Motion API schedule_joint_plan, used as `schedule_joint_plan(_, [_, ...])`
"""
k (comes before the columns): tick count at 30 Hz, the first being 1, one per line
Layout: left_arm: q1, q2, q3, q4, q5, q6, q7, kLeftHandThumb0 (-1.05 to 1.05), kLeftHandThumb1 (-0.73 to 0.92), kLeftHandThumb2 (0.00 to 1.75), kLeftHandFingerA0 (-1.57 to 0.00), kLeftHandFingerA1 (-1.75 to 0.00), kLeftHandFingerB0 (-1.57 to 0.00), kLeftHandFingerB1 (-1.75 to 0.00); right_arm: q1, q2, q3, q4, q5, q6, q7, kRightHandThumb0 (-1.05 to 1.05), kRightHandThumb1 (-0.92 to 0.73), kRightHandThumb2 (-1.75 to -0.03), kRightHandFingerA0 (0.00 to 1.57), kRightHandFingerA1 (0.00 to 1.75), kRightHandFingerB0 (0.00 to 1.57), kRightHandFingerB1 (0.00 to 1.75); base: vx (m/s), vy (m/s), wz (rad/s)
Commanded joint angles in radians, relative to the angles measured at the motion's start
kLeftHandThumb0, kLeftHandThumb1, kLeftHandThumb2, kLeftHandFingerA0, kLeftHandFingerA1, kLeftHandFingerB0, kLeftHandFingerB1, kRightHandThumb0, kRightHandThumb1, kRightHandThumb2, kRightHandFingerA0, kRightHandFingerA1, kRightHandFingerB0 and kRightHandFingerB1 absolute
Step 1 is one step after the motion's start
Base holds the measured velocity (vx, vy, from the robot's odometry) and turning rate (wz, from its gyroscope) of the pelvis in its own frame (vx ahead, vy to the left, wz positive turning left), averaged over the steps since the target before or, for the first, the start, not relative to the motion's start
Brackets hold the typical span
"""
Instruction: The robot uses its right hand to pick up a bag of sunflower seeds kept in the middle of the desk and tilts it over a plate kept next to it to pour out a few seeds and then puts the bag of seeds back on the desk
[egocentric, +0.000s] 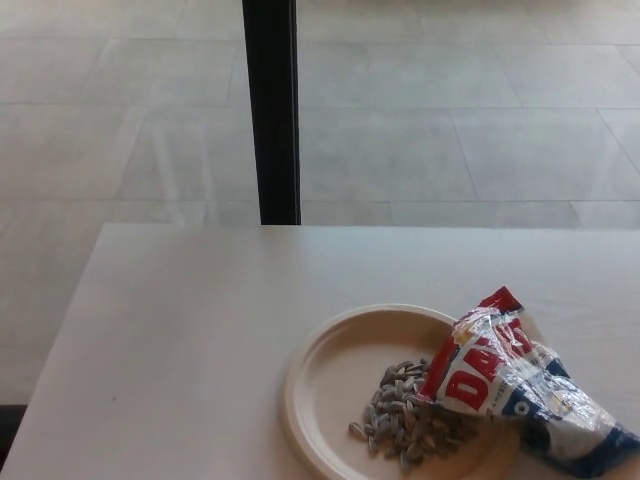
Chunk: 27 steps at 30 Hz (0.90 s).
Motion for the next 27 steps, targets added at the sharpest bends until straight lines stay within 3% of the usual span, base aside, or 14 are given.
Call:
schedule_joint_plan(1, [0.009,0.031,0.004,0.013,-0.007,0.006,-0.043,-0.83,0.8,1.25,-0.15,-0.64,-0.07,-0.4,0.036,-0.011,0.109,-0.005,-0.039,-0.091,0.055,-0.75,-0.84,-0.66,0.0,0.06,0.0,0.22,0.0,0.0,0.0])
schedule_joint_plan(3, [0.003,0.039,0.0,0.017,-0.002,0.023,-0.035,-0.79,0.78,1.26,-0.26,-0.73,0.0,-0.38,0.051,-0.005,0.131,-0.008,-0.024,-0.122,0.053,-0.72,-0.82,-0.64,0.0,0.12,0.02,0.23,0.0,0.0,0.0])
schedule_joint_plan(4, [0.017,0.043,-0.016,0.018,0.019,-0.018,-0.028,-0.86,0.8,1.22,-0.34,-0.74,-0.07,-0.42,0.056,-0.006,0.146,-0.014,-0.024,-0.104,0.028,-0.77,-0.63,-1.02,0.02,0.21,0.04,0.23,0.0,0.0,0.0])
schedule_joint_plan(5, [0.026,0.05,-0.042,0.019,0.048,-0.026,0.003,-0.84,0.81,1.24,-0.33,-0.71,-0.07,-0.43,0.056,-0.004,0.17,-0.016,-0.036,-0.128,0.011,-0.75,-0.63,-1.03,0.0,0.23,0.03,0.27,0.0,0.0,0.0])
schedule_joint_plan(6, [0.032,0.055,-0.053,0.016,0.054,-0.034,-0.007,-0.78,0.83,1.26,-0.01,-0.52,-0.13,-0.4,0.06,-0.006,0.187,-0.012,-0.043,-0.15,0.015,-0.79,-0.65,-1.03,0.01,0.21,0.06,0.23,0.0,0.0,0.0])
schedule_joint_plan(8, [0.04,0.064,-0.066,0.02,0.05,-0.009,-0.026,-0.77,0.9,1.31,-0.06,-0.58,-0.05,-0.36,0.058,-0.011,0.213,-0.011,-0.048,-0.142,-0.02,-0.76,-0.6,-1.03,0.01,0.31,0.03,0.23,0.0,0.0,0.0])
schedule_joint_plan(9, [0.05,0.062,-0.076,0.019,0.057,-0.03,-0.028,-0.78,0.92,1.06,-0.1,-0.56,0.0,-0.3,0.06,-0.012,0.203,-0.008,-0.025,-0.142,-0.026,-0.78,-0.62,-1.03,0.0,0.3,0.01,0.21,0.0,0.0,0.0])
schedule_joint_plan(14, [0.094,0.058,-0.06,0.019,0.028,-0.034,-0.05,-0.79,0.89,1.31,-0.02,-0.43,-0.01,-0.35,0.097,-0.011,0.227,-0.027,-0.027,-0.151,-0.009,-0.76,-0.6,-1.03,0.01,0.3,0.06,0.27,0.0,0.0,0.0])
schedule_joint_plan(15, [0.099,0.06,-0.063,0.023,0.034,-0.02,-0.023,-0.8,0.92,1.0,-0.08,-0.49,0.0,-0.32,0.092,-0.012,0.239,-0.023,-0.031,-0.149,-0.009,-0.78,-0.79,-0.65,0.06,0.34,0.08,0.22,0.0,0.0,0.0])
schedule_joint_plan(16, [0.109,0.056,-0.04,0.024,0.009,-0.008,-0.03,-0.73,0.86,1.29,0.0,-0.47,-0.04,-0.37,0.087,-0.02,0.24,-0.013,-0.022,-0.112,0.016,-0.79,-0.6,-1.04,0.02,0.25,0.03,0.21,0.0,0.0,0.0])
schedule_joint_plan(19, [0.138,0.058,-0.029,0.012,-0.002,-0.003,-0.074,-0.74,0.9,1.3,0.0,-0.52,-0.06,-0.37,0.097,-0.024,0.255,-0.004,-0.017,-0.095,0.036,-0.85,-0.63,-1.05,0.0,0.18,0.0,0.14,0.0,0.0,0.0])
schedule_joint_plan(20, [0.154,0.058,-0.027,0.017,0.006,-0.027,-0.046,-0.73,0.92,0.96,-0.21,-0.62,0.0,-0.36,0.092,-0.02,0.263,-0.004,-0.016,-0.063,0.03,-0.91,-0.64,-1.03,0.09,0.18,0.08,0.11,0.0,0.0,0.0])
schedule_joint_plan(21, [0.152,0.071,-0.063,0.025,0.053,-0.04,-0.015,-0.74,0.91,1.3,0.0,-0.4,-0.01,-0.36,0.089,-0.019,0.267,0.001,-0.013,-0.045,0.044,-0.93,-0.65,-1.05,0.08,0.14,0.07,0.09,0.0,0.0,0.0])
schedule_joint_plan(27, [0.173,0.059,-0.045,0.04,0.021,-0.083,-0.031,-0.71,0.84,1.24,-0.02,-0.52,-0.11,-0.42,0.108,-0.022,0.406,0.007,-0.152,-0.197,-0.013,-0.85,-0.66,-1.06,0.02,0.37,0.11,0.26,0.0,0.0,0.0])
